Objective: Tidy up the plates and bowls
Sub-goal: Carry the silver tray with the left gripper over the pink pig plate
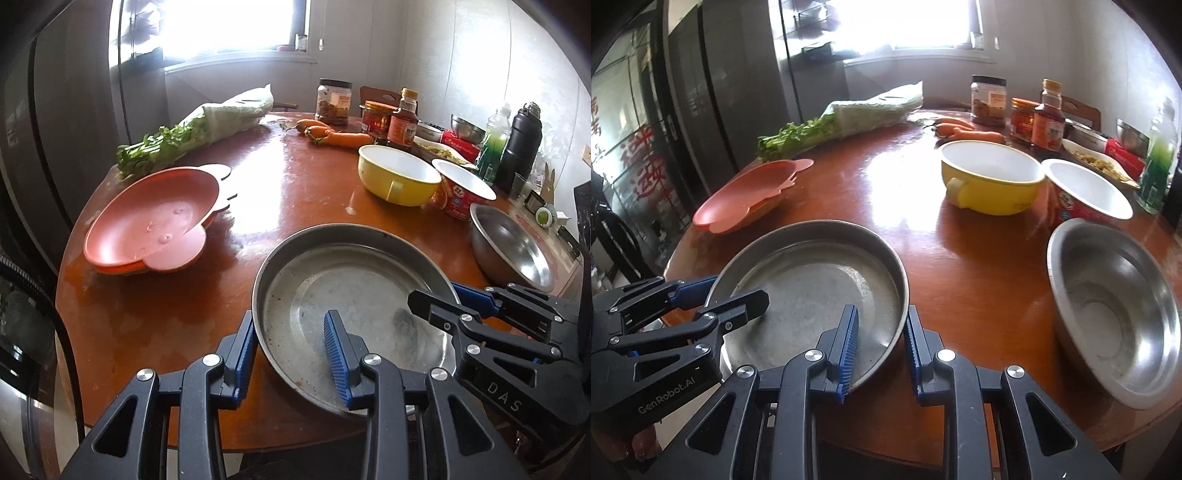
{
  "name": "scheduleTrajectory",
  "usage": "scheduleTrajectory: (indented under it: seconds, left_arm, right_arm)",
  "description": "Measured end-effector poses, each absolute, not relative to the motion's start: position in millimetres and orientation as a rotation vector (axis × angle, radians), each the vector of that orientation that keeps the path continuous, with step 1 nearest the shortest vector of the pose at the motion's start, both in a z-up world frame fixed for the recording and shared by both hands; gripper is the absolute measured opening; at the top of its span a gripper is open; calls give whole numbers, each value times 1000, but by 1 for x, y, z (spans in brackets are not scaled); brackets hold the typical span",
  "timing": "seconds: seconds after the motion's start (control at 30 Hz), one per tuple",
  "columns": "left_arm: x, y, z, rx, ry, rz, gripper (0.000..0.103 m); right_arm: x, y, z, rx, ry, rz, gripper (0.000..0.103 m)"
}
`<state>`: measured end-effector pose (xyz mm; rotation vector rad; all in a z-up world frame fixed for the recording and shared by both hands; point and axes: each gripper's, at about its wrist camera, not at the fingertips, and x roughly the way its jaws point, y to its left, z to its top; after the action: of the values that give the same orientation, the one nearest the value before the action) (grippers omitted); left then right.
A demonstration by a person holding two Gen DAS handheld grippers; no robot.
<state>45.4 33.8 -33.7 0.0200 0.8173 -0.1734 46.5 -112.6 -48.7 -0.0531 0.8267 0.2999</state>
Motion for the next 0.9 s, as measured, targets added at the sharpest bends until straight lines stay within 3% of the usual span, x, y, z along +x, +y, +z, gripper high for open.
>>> scheduleTrajectory:
  seconds: [0.9]
  left_arm:
    - [55,70,22,-14,693,-132,37]
  right_arm:
    - [51,-88,-1,-1,717,370,25]
